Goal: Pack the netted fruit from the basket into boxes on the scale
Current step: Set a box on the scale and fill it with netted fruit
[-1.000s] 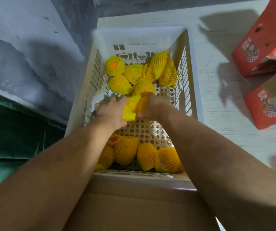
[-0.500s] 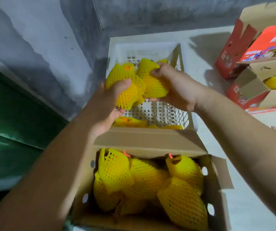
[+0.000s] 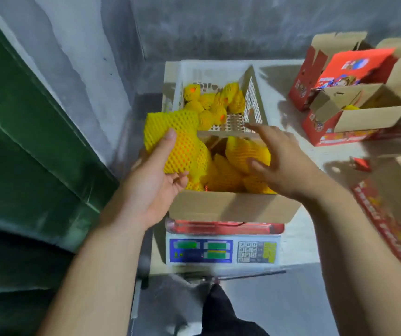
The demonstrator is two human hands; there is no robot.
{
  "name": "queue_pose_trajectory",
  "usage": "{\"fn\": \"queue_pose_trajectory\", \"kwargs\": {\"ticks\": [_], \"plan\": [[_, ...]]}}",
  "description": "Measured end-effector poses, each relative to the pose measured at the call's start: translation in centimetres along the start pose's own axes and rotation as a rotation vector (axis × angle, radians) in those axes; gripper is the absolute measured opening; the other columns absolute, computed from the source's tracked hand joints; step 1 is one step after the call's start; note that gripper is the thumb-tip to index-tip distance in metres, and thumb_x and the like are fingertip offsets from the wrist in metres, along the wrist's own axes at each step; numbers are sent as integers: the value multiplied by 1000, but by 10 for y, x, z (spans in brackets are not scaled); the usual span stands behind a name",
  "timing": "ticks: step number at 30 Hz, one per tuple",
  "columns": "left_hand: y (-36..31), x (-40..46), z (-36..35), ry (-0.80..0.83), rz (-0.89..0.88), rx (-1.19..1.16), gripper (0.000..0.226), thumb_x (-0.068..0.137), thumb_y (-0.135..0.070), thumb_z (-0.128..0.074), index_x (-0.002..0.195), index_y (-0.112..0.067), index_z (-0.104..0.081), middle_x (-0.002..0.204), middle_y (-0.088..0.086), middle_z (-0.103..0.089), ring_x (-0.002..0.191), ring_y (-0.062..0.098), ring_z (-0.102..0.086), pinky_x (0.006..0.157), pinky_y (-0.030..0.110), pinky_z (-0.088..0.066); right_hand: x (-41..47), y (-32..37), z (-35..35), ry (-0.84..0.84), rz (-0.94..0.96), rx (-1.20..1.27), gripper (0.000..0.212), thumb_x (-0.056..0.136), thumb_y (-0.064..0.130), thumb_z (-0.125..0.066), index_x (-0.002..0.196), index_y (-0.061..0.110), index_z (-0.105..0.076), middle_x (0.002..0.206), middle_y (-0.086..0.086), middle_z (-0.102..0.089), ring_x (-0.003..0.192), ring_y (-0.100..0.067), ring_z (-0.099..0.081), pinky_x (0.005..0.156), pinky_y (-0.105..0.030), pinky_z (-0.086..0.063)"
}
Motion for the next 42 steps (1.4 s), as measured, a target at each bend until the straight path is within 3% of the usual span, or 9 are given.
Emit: {"fn": "queue_pose_trajectory", "kwargs": {"ticks": [3,7,9,13,18,27,33,38,42], "plan": [[7,-38,12,74,-6,-2,70,82,-48,-74,146,-26,-58,120,1,-75,77,12,-72,67,25,-51,-41,38,4,-212,-2,397,59,88,30,-63,146,27,-51,133,2,-60,118,-16,-58,102,-51,-49],[11,-86,12,277,27,-19,65,97,-45,-60,155,-17,-48,145,12,-64,119,28,-68,100,39,-54,-88,114,-29,115,112,806,73,90,23,-79,152,25,-41,127,-4,-64,112,-22,-68,98,-46,-57],[11,-105,9,361,42,-3,58,103,-35,-57,154,-11,-47,147,18,-60,135,35,-60,118,49,-44,-96,135,-38,99,134,831,80,88,15,-83,154,17,-36,128,-11,-65,112,-31,-69,96,-52,-57],[6,-121,23,392,-29,95,56,91,-21,-56,142,-1,-49,137,27,-61,122,36,-64,110,47,-51,-104,145,-34,-106,117,878,70,87,12,-84,144,9,-44,125,-10,-64,114,-22,-67,94,-47,-58],[2,-125,47,267,-417,591,22,98,-24,-69,119,-30,-70,93,-16,-77,82,-2,-68,70,13,-51,-119,136,-29,-175,-35,1106,43,83,40,-80,119,27,-59,108,-2,-73,101,-25,-74,80,-37,-61],[3,-130,57,56,-610,587,10,100,-30,-68,101,-37,-76,85,-22,-75,81,-7,-68,64,7,-50,-128,134,-38,-279,-148,1235,54,79,46,-82,119,21,-57,113,-2,-73,108,-25,-73,90,-50,-62],[12,-127,44,136,-632,683,9,96,-48,-65,103,-47,-69,102,-15,-76,97,6,-73,79,24,-58,-125,141,-47,-292,-200,1468,49,99,47,-63,139,24,-47,135,-9,-64,117,-32,-70,87,-53,-61],[11,-117,50,84,-629,609,16,94,-46,-64,109,-40,-66,108,-11,-76,102,11,-74,84,34,-60,-121,139,-50,-154,-129,1507,67,85,20,-71,146,28,-44,137,-16,-57,110,-31,-69,82,-42,-58],[11,-116,42,144,-640,638,11,93,-45,-66,103,-49,-67,104,-12,-76,98,10,-74,83,31,-60,-116,134,-52,-274,-141,1406,58,93,23,-76,144,20,-48,135,-15,-62,119,-35,-67,89,-55,-61]]}}
Point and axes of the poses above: each hand's wrist, its own x-axis towards the middle knuckle, its own z-axis out of the back of the hand, y = z × x, the point moved 4 cm from there along x, towards the middle knuckle
